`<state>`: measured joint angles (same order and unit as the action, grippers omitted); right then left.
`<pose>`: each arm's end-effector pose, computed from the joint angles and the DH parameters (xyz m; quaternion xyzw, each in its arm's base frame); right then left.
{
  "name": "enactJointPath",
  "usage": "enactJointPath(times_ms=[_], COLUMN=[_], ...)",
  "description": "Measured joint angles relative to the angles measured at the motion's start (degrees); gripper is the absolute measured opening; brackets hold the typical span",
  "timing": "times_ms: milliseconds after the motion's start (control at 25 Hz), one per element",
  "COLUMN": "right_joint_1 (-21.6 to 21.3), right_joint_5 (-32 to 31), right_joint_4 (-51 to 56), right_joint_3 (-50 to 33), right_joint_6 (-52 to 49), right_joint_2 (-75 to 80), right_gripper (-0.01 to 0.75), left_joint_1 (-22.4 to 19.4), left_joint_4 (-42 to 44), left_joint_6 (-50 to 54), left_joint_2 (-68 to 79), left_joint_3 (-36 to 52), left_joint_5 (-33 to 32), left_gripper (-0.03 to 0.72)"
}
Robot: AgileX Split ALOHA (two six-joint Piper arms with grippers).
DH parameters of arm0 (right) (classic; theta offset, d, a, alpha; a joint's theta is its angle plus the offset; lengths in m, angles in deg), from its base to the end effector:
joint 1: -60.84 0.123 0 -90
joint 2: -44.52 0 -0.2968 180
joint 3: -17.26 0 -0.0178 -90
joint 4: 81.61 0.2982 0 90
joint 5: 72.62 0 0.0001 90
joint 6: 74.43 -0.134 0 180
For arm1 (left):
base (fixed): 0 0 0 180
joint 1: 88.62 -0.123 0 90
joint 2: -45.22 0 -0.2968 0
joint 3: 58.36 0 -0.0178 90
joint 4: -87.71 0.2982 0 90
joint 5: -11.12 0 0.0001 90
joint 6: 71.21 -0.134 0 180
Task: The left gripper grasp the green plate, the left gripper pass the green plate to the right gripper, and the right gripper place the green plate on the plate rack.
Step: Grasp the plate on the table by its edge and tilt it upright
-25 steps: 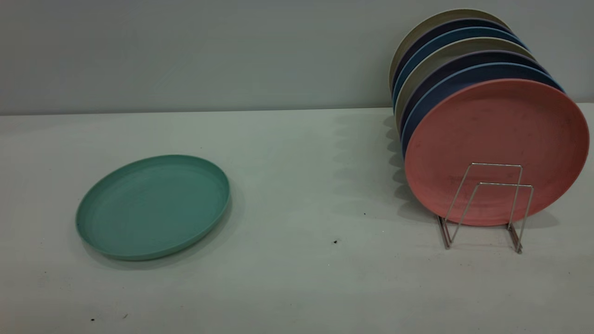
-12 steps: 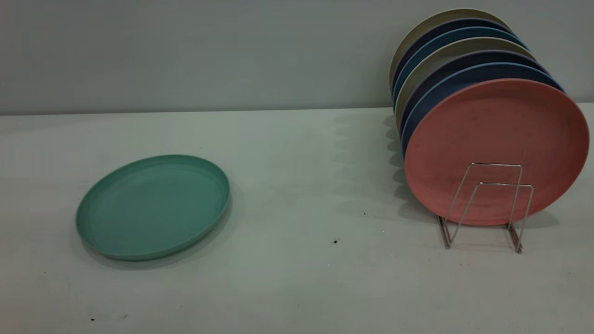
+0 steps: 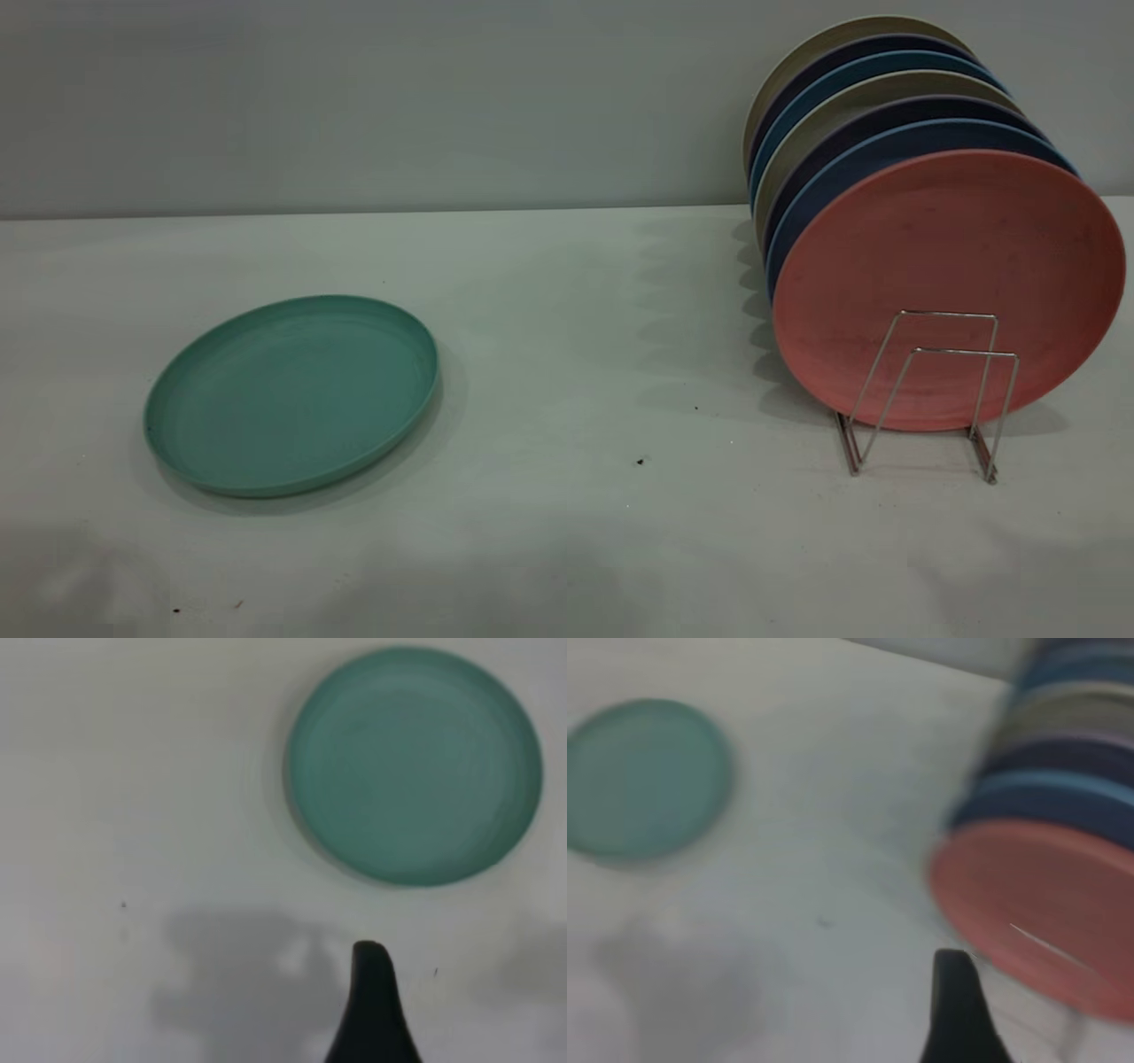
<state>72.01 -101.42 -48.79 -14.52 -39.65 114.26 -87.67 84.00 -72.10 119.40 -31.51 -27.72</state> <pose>0.2847 0.0919 0.2827 -0.1856 0.8668 0.1403 0.4410 0.3014 -0.0104 0.2666 -0.0016 0.9390 -0.0279 0.3429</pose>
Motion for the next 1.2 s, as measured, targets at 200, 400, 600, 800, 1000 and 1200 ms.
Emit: enactJointPath(times_ms=[200,400,600,800,1000,1200], right_joint_1=[10.14,15.46,16.27,16.27,16.27,16.27], right_joint_5=[5.56,5.98,5.47,4.42,3.71,3.35], right_joint_4=[8.24,13.13,19.40,28.53,35.42,36.76], right_joint_3=[3.22,6.87,9.42,11.49,11.55,11.55], right_joint_6=[6.02,9.12,13.65,21.59,27.08,27.72], right_joint_2=[12.56,23.03,30.05,34.00,34.80,34.80], right_gripper=[0.506,0.506,0.507,0.507,0.507,0.508], left_joint_1=[-0.21,-5.19,-11.77,-14.47,-14.47,-14.47], left_joint_4=[0.63,0.58,-3.33,-16.55,-28.21,-30.11], left_joint_6=[0.22,0.17,-4.47,-17.07,-29.17,-32.49], left_joint_2=[9.76,20.52,31.74,44.06,56.06,61.84], left_joint_3=[-2.31,-5.32,-10.02,-15.99,-22.66,-25.80], left_joint_5=[1.59,3.57,3.82,3.76,3.72,4.23], left_gripper=[0.589,0.589,0.588,0.561,0.540,0.539])
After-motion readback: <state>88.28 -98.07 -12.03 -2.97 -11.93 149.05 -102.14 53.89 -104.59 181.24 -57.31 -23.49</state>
